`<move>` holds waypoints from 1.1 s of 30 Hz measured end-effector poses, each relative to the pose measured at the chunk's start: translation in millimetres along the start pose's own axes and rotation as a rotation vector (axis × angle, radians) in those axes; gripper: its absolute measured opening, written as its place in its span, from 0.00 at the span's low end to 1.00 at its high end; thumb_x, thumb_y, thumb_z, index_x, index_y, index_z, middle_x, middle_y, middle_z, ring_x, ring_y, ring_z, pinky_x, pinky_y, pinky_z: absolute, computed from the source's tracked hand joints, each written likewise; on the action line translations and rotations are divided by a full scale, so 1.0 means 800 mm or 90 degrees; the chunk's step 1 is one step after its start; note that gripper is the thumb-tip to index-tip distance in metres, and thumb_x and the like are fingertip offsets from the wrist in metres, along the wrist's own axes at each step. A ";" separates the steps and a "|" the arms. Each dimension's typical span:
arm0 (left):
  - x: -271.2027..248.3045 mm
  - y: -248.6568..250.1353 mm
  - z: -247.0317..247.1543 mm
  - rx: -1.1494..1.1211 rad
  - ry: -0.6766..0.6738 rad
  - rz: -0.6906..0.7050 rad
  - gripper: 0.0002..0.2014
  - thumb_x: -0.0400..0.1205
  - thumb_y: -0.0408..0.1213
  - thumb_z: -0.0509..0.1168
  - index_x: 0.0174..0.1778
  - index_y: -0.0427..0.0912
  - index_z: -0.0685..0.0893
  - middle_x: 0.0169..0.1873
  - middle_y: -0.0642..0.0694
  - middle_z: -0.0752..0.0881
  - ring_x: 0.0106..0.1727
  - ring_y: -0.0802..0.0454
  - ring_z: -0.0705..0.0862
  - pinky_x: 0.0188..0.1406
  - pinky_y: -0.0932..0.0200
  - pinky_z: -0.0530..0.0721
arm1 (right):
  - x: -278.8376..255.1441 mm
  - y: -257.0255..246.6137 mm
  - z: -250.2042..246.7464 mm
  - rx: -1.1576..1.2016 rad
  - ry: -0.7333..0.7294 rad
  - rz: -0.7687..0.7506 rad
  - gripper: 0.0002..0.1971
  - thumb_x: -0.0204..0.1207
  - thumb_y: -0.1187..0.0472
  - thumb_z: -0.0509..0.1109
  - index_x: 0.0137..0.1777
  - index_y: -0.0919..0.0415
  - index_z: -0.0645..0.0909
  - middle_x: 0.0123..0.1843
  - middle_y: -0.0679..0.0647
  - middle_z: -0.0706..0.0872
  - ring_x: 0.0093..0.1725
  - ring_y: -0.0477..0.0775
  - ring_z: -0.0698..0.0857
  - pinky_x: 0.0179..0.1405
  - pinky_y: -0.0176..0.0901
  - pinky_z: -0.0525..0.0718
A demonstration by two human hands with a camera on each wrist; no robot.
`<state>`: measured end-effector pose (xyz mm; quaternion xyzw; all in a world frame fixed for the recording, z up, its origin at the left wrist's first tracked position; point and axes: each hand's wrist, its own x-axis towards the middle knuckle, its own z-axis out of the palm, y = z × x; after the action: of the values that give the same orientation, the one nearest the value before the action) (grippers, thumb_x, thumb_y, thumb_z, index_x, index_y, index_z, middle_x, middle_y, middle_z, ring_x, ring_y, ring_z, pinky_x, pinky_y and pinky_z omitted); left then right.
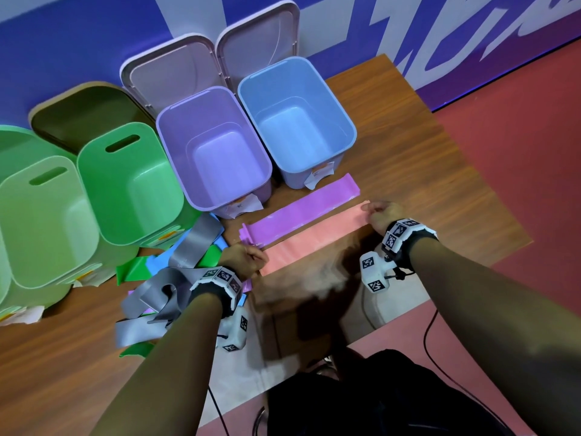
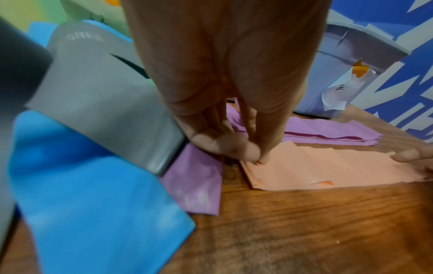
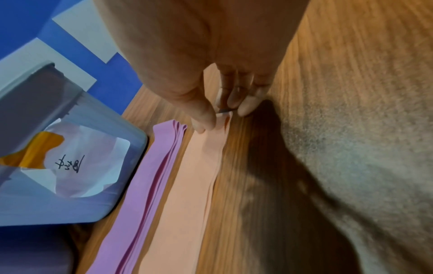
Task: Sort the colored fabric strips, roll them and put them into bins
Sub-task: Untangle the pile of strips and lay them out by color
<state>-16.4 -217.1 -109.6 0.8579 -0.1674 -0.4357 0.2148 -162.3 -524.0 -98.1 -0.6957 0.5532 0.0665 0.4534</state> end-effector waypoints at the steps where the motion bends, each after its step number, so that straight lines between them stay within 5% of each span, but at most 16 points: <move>1: -0.004 0.004 -0.003 0.012 -0.002 -0.002 0.05 0.70 0.48 0.71 0.34 0.53 0.91 0.40 0.51 0.93 0.41 0.56 0.89 0.49 0.65 0.83 | 0.000 -0.001 -0.001 -0.020 0.001 0.002 0.16 0.79 0.69 0.66 0.47 0.47 0.90 0.75 0.56 0.79 0.58 0.59 0.87 0.62 0.37 0.80; 4: -0.003 0.005 -0.001 -0.023 0.017 -0.024 0.12 0.77 0.36 0.73 0.31 0.57 0.90 0.26 0.52 0.89 0.25 0.58 0.86 0.40 0.64 0.82 | -0.002 -0.007 -0.005 -0.036 -0.020 0.007 0.15 0.80 0.69 0.66 0.52 0.49 0.90 0.72 0.57 0.81 0.61 0.61 0.86 0.65 0.38 0.79; 7: -0.009 0.012 0.000 -0.051 -0.005 -0.037 0.12 0.81 0.30 0.68 0.37 0.51 0.88 0.26 0.49 0.88 0.26 0.51 0.87 0.33 0.60 0.84 | -0.007 -0.016 -0.007 -0.034 -0.056 0.007 0.13 0.79 0.70 0.67 0.52 0.54 0.89 0.64 0.57 0.87 0.62 0.61 0.85 0.63 0.41 0.80; 11: -0.023 0.015 -0.002 -0.111 -0.030 -0.017 0.11 0.83 0.24 0.64 0.43 0.44 0.86 0.32 0.42 0.86 0.24 0.54 0.84 0.24 0.64 0.83 | -0.011 -0.029 -0.005 -0.031 -0.068 0.009 0.09 0.76 0.67 0.68 0.42 0.52 0.83 0.52 0.58 0.89 0.43 0.57 0.85 0.47 0.48 0.86; 13: -0.035 0.012 -0.007 -0.161 -0.029 -0.013 0.11 0.82 0.21 0.65 0.42 0.39 0.87 0.26 0.41 0.84 0.18 0.58 0.81 0.18 0.66 0.80 | -0.018 -0.043 0.004 -0.005 -0.070 0.000 0.10 0.78 0.68 0.65 0.40 0.54 0.81 0.49 0.59 0.87 0.42 0.58 0.84 0.47 0.50 0.85; 16: -0.051 0.002 -0.022 -0.170 -0.021 -0.013 0.11 0.79 0.20 0.66 0.41 0.39 0.88 0.19 0.48 0.85 0.18 0.57 0.81 0.17 0.66 0.78 | -0.039 -0.066 0.022 -0.035 -0.069 -0.026 0.08 0.81 0.65 0.65 0.50 0.60 0.86 0.52 0.60 0.86 0.51 0.61 0.84 0.52 0.47 0.80; 21: -0.074 -0.025 -0.048 -0.195 -0.005 -0.039 0.15 0.80 0.19 0.63 0.40 0.42 0.89 0.23 0.47 0.86 0.22 0.52 0.84 0.22 0.61 0.75 | -0.079 -0.091 0.041 -0.218 -0.047 -0.056 0.16 0.86 0.63 0.61 0.68 0.70 0.80 0.65 0.67 0.85 0.65 0.66 0.83 0.50 0.44 0.75; 28: -0.097 -0.037 -0.056 -0.246 -0.018 -0.079 0.11 0.83 0.17 0.60 0.47 0.35 0.84 0.29 0.38 0.82 0.22 0.47 0.82 0.22 0.62 0.72 | -0.094 -0.090 0.051 -0.251 -0.058 -0.058 0.16 0.84 0.59 0.64 0.66 0.66 0.82 0.65 0.65 0.86 0.64 0.66 0.83 0.51 0.44 0.73; 30: -0.099 -0.032 -0.053 -0.227 -0.008 -0.084 0.13 0.82 0.19 0.60 0.51 0.41 0.82 0.31 0.39 0.82 0.26 0.45 0.81 0.23 0.60 0.76 | -0.094 -0.087 0.050 -0.254 -0.067 -0.059 0.15 0.84 0.58 0.64 0.66 0.65 0.83 0.64 0.64 0.86 0.64 0.66 0.83 0.51 0.44 0.74; 33: -0.096 -0.014 -0.052 -0.182 -0.085 -0.134 0.14 0.83 0.28 0.61 0.41 0.54 0.84 0.26 0.45 0.82 0.23 0.46 0.83 0.20 0.66 0.77 | -0.095 -0.083 0.054 -0.225 -0.071 -0.067 0.13 0.82 0.59 0.66 0.62 0.61 0.85 0.62 0.61 0.87 0.61 0.65 0.84 0.56 0.46 0.80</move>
<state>-24.6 -161.9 -41.4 0.8004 -0.0267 -0.5314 0.2762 -118.7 -441.3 -40.9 -0.7876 0.4701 0.1771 0.3568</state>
